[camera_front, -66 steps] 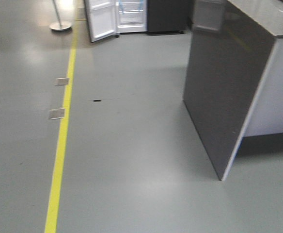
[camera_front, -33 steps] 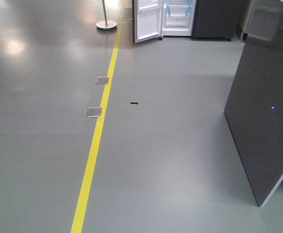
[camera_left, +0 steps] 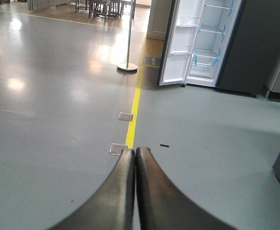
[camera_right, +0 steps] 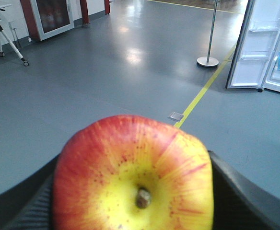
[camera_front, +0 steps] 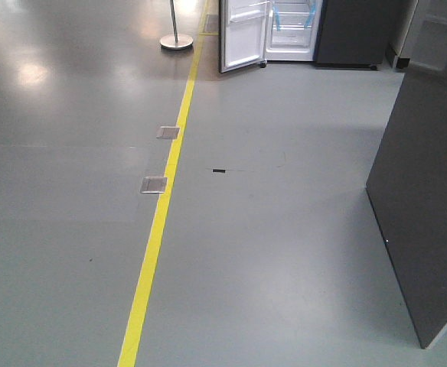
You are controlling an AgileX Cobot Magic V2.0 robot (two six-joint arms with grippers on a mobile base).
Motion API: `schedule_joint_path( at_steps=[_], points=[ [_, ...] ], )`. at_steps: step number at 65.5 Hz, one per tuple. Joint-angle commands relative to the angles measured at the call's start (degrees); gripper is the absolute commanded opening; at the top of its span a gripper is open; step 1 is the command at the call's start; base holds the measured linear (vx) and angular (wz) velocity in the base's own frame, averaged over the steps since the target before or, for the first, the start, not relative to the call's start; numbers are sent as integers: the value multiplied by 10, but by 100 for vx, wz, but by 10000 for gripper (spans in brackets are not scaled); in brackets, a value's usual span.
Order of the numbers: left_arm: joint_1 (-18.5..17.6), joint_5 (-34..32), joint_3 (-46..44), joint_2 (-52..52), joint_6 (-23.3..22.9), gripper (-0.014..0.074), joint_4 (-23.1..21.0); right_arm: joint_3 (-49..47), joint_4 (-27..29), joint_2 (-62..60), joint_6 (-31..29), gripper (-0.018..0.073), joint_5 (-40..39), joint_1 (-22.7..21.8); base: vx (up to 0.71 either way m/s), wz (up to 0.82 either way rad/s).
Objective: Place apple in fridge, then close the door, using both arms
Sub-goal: 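Drive toward the open white refrigerator carrying the apple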
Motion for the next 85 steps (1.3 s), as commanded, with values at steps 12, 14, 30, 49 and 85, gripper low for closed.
schedule_joint_path(
  at_steps=[12, 14, 30, 49, 85],
  points=[
    [-2, -40, -10, -8, -4, -6, 1, -11, 11, 1, -5, -9, -45, -1, 16, -1],
    [-2, -40, -10, -8, -4, -6, 1, -11, 11, 1, -5, -9, -45, -1, 17, -3],
    [-2, -40, -10, -8, -4, -6, 1, -11, 11, 1, -5, -8, -45, -1, 17, -7],
    [-2, -40, -10, -8, -4, -6, 1, -11, 11, 1, -5, -8, -45, -1, 18, -8],
    [-2, -40, -10, -8, -4, -6, 1, -11, 11, 1, -5, -8, -45, -1, 16, 1]
  ],
)
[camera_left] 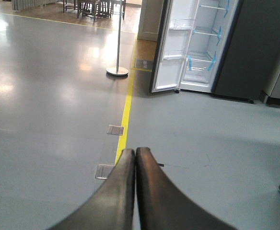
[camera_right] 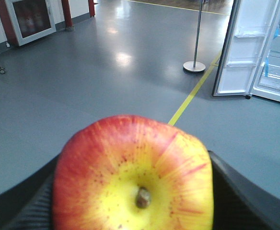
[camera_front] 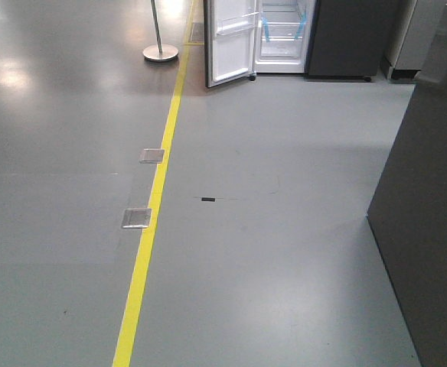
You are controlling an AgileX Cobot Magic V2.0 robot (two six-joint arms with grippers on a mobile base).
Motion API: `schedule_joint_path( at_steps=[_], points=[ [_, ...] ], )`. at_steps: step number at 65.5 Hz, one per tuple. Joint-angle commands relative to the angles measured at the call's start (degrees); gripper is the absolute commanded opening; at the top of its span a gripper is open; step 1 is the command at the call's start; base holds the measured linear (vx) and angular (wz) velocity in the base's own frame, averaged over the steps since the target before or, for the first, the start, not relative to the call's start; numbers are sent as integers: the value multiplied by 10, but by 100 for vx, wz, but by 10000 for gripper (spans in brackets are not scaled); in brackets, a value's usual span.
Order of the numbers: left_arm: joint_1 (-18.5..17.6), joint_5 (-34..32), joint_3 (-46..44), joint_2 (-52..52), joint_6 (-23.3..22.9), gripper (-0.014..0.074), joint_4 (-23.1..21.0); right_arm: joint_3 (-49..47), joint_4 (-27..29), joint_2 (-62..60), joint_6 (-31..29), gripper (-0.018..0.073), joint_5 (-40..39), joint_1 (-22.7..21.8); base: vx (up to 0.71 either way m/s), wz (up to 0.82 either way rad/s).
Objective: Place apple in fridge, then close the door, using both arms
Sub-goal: 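Drive toward the open white refrigerator carrying the apple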
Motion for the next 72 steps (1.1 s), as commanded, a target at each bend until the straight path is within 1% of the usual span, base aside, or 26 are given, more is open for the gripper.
schedule_joint_path(
  at_steps=[1, 35, 72],
  points=[
    [-2, -40, -10, -8, -4, -6, 1, -11, 11, 1, -5, -8, -45, -1, 17, 7],
    [-2, -40, -10, -8, -4, -6, 1, -11, 11, 1, -5, -8, -45, -1, 18, 4],
    [-2, -40, -10, -8, -4, -6, 1, -11, 11, 1, -5, -8, -45, -1, 19, -4]
  ],
)
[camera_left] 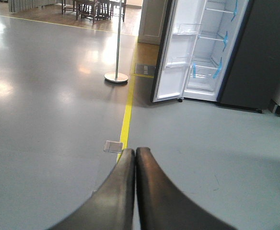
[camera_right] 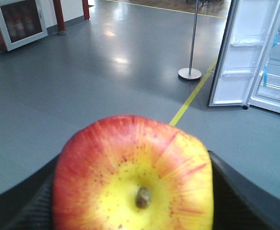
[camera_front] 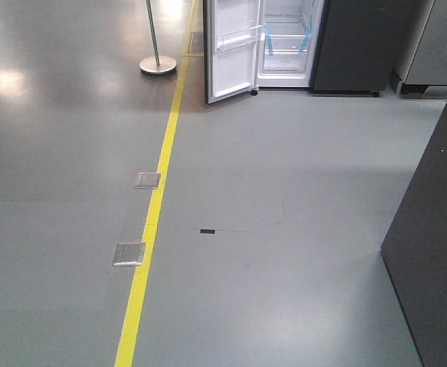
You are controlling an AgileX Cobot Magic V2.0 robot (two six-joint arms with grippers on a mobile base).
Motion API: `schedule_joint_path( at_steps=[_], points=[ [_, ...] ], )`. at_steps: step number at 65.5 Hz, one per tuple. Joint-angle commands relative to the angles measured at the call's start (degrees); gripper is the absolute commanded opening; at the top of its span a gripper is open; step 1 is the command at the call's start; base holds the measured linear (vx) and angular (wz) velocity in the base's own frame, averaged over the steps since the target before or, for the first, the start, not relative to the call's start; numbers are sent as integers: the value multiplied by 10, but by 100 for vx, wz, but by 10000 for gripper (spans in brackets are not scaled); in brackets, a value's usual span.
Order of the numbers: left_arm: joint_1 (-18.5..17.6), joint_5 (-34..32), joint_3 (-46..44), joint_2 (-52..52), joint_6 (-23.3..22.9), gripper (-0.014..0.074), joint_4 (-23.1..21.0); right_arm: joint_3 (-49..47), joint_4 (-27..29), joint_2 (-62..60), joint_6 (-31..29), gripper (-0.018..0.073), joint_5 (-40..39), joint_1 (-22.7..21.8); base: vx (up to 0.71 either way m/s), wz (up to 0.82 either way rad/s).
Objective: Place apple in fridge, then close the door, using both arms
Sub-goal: 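Drive toward the open white refrigerator carrying the apple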
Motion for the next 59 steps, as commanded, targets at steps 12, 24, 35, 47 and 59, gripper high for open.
schedule_joint_path(
  at_steps=[12, 24, 35, 47, 59],
  points=[
    [-2, -40, -10, -8, -4, -6, 1, -11, 11, 1, -5, -8, -45, -1, 19, -4],
    [-2, -40, -10, -8, -4, -6, 1, -11, 11, 1, -5, -8, -45, -1, 19, -4],
    [-2, -40, -10, -8, -4, -6, 1, -11, 11, 1, -5, -8, -45, -1, 18, -3],
    [-2, -40, -10, -8, -4, -6, 1, -11, 11, 1, -5, -8, -45, -1, 18, -3],
    [-2, -40, -10, -8, -4, -6, 1, -11, 11, 1, -5, -8, -45, -1, 17, -3]
  ],
)
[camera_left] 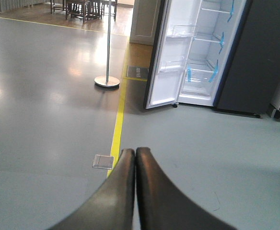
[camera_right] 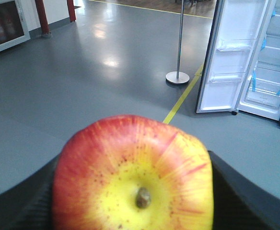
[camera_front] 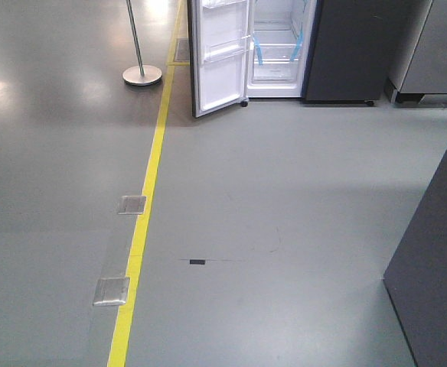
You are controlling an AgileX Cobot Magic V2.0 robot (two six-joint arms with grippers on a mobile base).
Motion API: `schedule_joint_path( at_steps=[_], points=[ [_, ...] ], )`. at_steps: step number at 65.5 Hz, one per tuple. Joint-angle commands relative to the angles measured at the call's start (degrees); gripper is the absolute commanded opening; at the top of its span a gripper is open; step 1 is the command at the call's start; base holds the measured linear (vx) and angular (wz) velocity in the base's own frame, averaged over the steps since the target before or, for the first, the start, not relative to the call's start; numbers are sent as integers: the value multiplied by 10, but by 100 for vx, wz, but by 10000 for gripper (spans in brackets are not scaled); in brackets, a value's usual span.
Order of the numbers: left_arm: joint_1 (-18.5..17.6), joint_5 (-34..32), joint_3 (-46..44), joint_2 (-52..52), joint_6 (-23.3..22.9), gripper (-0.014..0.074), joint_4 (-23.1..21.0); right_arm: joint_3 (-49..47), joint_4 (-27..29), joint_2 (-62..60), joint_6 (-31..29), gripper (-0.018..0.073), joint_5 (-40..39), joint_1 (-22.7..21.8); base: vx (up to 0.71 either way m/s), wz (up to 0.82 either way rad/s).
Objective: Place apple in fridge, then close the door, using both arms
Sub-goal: 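Drive toward the open white refrigerator carrying the apple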
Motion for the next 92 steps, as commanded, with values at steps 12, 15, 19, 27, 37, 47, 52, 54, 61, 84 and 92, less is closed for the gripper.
schedule_joint_path(
  at_steps=[12, 15, 19, 27, 37, 47, 52, 54, 61, 84, 92],
  points=[
    [-2, -40, -10, -8, -4, -6, 1, -11, 11, 1, -5, -8, -45, -1, 17, -2],
    [-2, -40, -10, -8, -4, -6, 1, -11, 11, 1, -5, -8, -45, -1, 17, -1],
    [-2, -40, -10, -8, -4, -6, 1, -11, 11, 1, -5, -8, -45, -1, 18, 0],
    [-2, -40, -10, -8, -4, -6, 1, -11, 11, 1, -5, -8, -45, -1, 18, 0],
    [-2, -40, -10, -8, -4, -6, 1, -11, 11, 1, -5, -8, -45, -1, 18, 2],
    [-2, -40, -10, -8, -4, -6, 1, -11, 11, 1, -5, -8, -45, -1, 19, 2],
    [-2, -40, -10, -8, -4, -6, 1, -11, 11, 1, -5, -8, -45, -1, 20, 1],
    [-2, -40, -10, -8, -4, -6, 1, -11, 11, 1, -5, -8, -45, -1, 20, 2],
    [-2, -40, -10, -8, -4, -6, 1, -11, 11, 1, -5, -8, -45, -1, 21, 2],
    [-2, -40, -10, -8, -4, -6, 1, -11, 11, 1, -5, -8, -45, -1, 22, 0],
    [-2, -40, -10, -8, -4, -6, 1, -11, 11, 1, -5, -8, -45, -1, 23, -2]
  ],
)
